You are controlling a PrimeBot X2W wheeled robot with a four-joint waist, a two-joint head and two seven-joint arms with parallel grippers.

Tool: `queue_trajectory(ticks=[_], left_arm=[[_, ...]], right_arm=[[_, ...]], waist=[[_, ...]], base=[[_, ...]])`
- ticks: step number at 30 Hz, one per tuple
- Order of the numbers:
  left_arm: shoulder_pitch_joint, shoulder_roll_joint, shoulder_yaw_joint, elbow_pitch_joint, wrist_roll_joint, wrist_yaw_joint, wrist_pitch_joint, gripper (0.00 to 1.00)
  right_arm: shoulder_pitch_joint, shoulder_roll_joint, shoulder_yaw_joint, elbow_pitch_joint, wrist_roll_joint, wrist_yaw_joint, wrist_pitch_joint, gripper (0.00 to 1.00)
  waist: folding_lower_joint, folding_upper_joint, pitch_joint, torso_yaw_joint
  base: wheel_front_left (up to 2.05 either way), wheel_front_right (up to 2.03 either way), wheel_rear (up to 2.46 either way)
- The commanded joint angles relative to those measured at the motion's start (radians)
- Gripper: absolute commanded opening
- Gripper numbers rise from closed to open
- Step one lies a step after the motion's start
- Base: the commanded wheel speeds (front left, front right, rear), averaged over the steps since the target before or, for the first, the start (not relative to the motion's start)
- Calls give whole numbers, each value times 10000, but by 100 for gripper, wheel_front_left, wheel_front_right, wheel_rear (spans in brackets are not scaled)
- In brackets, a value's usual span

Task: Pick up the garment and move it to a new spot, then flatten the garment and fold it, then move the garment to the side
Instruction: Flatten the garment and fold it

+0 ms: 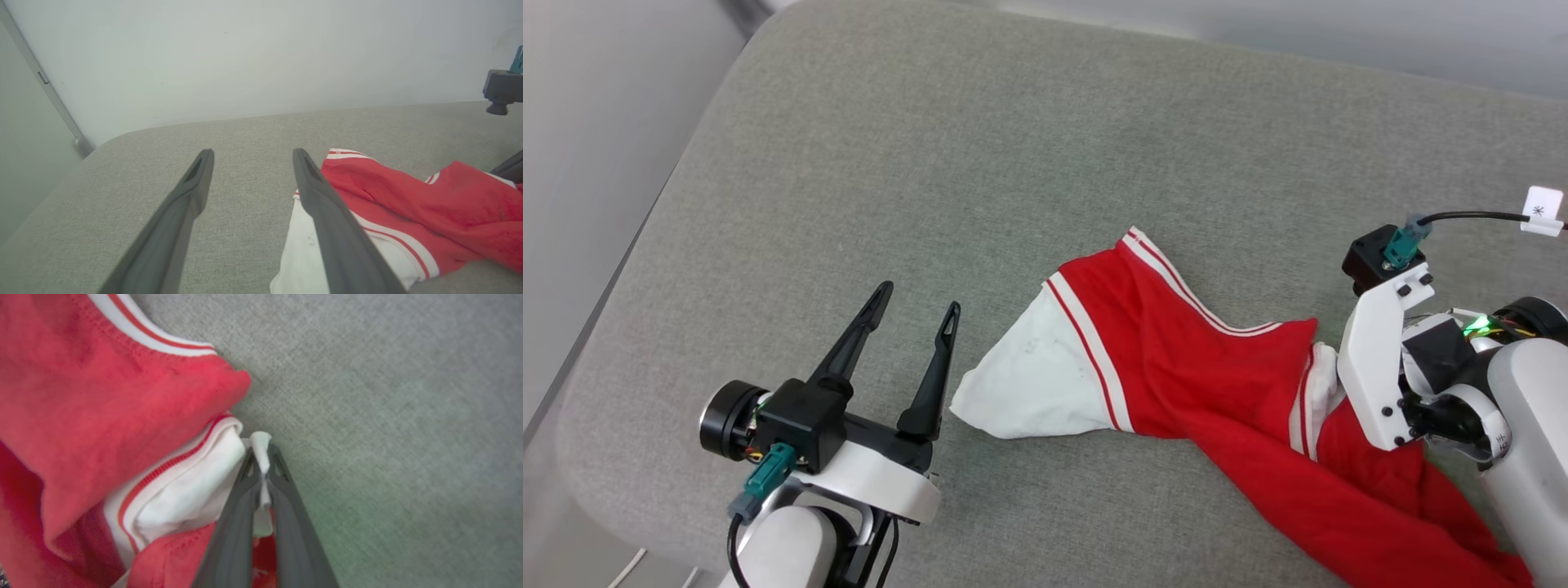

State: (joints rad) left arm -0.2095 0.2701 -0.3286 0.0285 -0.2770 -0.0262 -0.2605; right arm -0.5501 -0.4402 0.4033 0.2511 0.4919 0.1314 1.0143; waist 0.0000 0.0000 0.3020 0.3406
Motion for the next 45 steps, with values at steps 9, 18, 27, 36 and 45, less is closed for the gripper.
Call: queue_trajectory(ticks=[9, 18, 27, 36, 45], left_arm=[[314, 162, 298, -26, 66, -64, -50, 100], [451, 211, 408, -147, 59, -114, -48, 100], [154, 205, 318, -89, 106, -243, -50, 100], [-10, 267, 261, 70, 108, -284, -50, 100], [411, 444, 453, 130, -141, -143, -15, 100]], right_arm=[[572, -400, -918, -1184, 304, -11, -931, 0], [1372, -719, -3022, -2206, -314, -11, -1027, 0], [2030, -1040, -4670, -1102, -1235, -11, -1769, 0], [1523, -1532, -4825, 1012, -1995, -12, -3400, 100], [1169, -915, -4523, 1626, -2204, -11, -4687, 100]], waist=[[0, 0, -822, -1104], [0, 0, -909, -1970], [0, 0, -521, -2149], [0, 0, -414, -2046], [0, 0, -1074, -2458]], base=[[0, 0, 0], [0, 0, 0], [0, 0, 0], [0, 0, 0], [0, 0, 0]])
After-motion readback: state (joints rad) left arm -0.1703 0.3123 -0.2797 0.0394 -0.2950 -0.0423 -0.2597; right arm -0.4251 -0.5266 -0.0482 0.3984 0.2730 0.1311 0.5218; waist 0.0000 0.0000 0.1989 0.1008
